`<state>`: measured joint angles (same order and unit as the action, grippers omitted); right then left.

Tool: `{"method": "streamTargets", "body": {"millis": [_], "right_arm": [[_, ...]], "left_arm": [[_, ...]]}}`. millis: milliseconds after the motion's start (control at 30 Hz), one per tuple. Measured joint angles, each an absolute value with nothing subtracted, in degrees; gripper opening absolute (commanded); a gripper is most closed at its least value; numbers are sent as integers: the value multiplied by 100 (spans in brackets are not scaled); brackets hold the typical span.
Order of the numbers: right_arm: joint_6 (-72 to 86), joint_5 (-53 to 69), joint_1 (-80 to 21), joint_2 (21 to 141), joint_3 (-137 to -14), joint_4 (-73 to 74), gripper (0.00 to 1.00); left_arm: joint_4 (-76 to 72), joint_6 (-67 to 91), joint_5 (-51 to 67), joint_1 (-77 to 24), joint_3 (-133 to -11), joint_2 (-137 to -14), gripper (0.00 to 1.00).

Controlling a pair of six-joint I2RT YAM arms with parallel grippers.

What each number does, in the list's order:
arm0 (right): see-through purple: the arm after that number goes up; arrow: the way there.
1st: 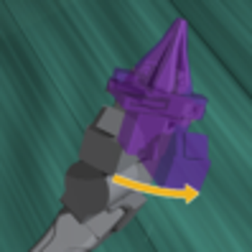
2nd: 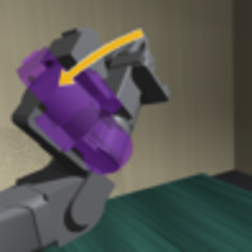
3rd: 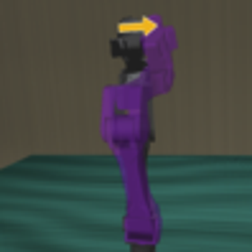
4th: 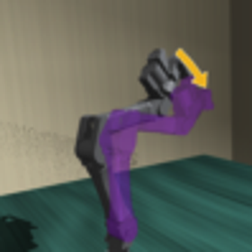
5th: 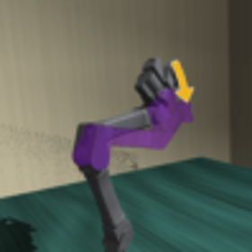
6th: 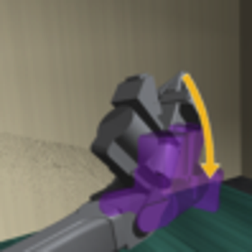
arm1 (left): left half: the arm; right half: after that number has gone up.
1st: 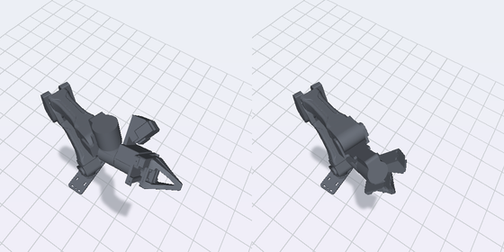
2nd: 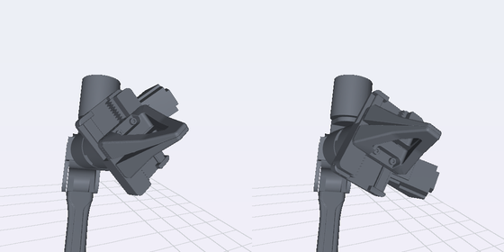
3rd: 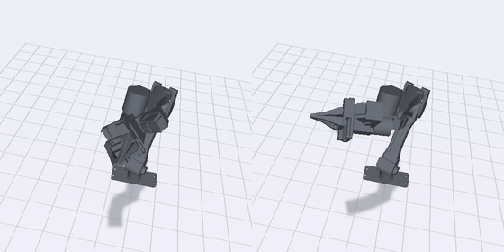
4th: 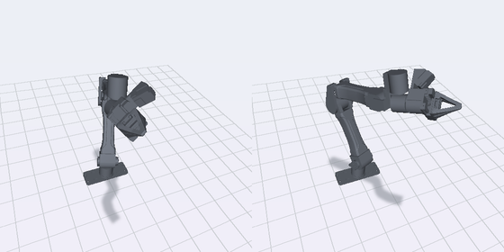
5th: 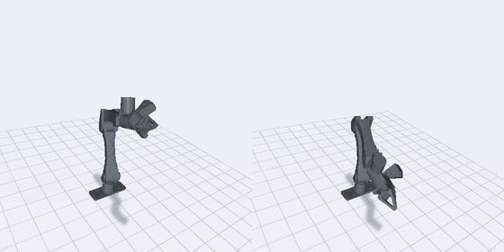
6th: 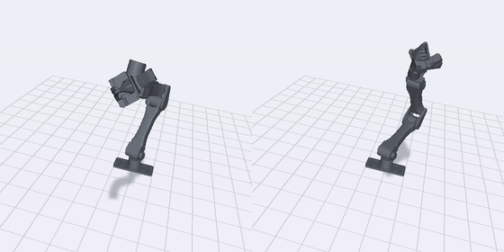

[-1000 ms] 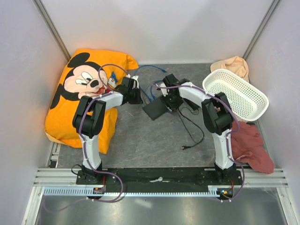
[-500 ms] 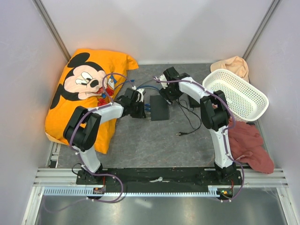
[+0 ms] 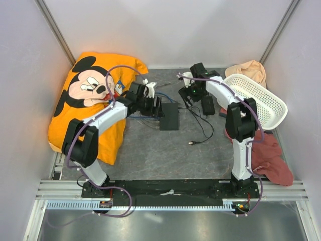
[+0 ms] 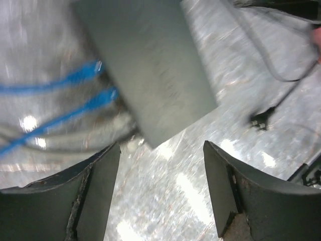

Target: Pull the plug from the switch port

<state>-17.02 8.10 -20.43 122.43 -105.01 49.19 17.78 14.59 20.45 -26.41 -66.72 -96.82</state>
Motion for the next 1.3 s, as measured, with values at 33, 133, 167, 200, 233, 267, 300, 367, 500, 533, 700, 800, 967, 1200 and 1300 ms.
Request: {"method": "streamTargets", "body": {"millis": [33,133,167,200,233,267,300,367,500,533,700,800,967,1200,1300], "right_arm": [[-1734,897,-1925,12237,-10571,4984,86],[-1970,1393,-1601,12241,-10803,5094,86],[-2067,1581,-1509,12241,-10881,5094,86],[-2180,1815,-1417,12241,-10967,5068,86],[-2296,2053,-1330,12241,-11065,5035,86],[-2405,2259,-1271,12241,-11148,5000,84],[-2506,2447,-1234,12243,-11222,4984,83],[-2694,2781,-1216,12298,-11463,5011,80],[-3114,3339,-1315,12438,-11778,4971,77],[-3218,3417,-1343,12449,-11721,4934,76],[-3586,3520,-1415,12446,-11076,4853,77],[-3782,3382,-1461,12453,-10847,4943,77],[-3903,3317,-1566,12468,-10857,4958,74],[-4077,3339,-1629,12580,-10868,4856,70],[-4099,3371,-1629,12654,-10908,4827,68]], "left_arm": [[1848,1350,2137,-2630,-6840,-9695,75],[2104,958,2359,-2580,-7537,-9896,74],[2132,832,2445,-2563,-7780,-10020,72],[2141,672,2532,-2539,-8051,-10173,71],[2156,528,2609,-2517,-8294,-10326,67],[2156,416,2650,-2502,-8477,-10468,66],[2176,314,2738,-2469,-8667,-10643,64],[2220,311,2803,-2436,-8875,-10881,61],[2311,351,3138,-2379,-8995,-11290,60],[2353,388,3199,-2373,-8995,-11360,63],[2434,799,3186,-2342,-8962,-11559,65],[2373,1253,3103,-2265,-8873,-11572,66],[2206,1837,2982,-1984,-8781,-11714,70],[2108,1881,2786,-1940,-9164,-12283,69],[2119,1855,2698,-1979,-9166,-12302,69]]}}
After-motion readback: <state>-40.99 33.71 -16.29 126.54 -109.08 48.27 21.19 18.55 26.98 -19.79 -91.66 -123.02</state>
